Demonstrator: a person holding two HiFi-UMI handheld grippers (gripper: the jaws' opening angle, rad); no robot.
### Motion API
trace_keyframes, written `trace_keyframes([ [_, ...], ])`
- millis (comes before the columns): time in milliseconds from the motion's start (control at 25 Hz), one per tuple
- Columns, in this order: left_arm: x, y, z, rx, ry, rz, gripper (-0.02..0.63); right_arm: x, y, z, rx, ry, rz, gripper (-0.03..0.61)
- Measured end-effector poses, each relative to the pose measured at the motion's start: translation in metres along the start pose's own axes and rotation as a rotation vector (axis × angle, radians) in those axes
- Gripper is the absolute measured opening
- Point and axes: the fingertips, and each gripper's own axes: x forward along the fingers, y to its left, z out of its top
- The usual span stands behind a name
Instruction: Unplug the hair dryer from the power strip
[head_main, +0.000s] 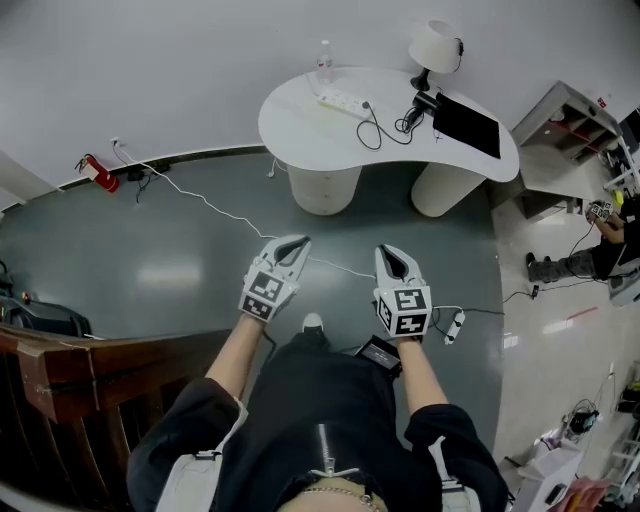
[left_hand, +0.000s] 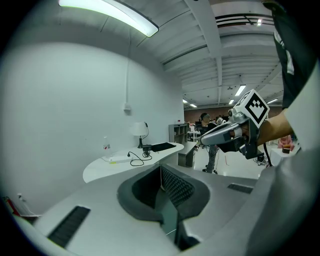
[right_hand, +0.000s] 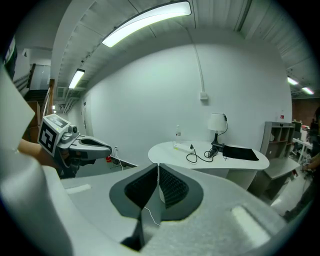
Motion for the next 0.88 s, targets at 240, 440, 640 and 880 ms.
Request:
trace_keyframes([
  [240, 0.009, 0.031, -0.003, 0.000, 0.005, -0.015, 0.014, 0.028, 0.002, 0.010, -0.001, 0.007, -0.015, 0.006],
  [440, 0.015, 0.053, -0.003, 0.004, 0.007, -0.018, 0.014, 0.046, -0.004, 0.017, 0.009, 0.005, -0.030, 0.006],
  [640, 0.018, 0.062, -0.007, -0.010, 0.004, -0.014, 0.014, 0.058, -0.003, 0.019, 0.003, 0.011, -0.026, 0.006],
  [880, 0.029, 0.072, -0.009, -0.019, 0.007, -0.024, 0.014, 0.074, -0.007, 0.025, 0.014, 0.004, -0.029, 0.006],
])
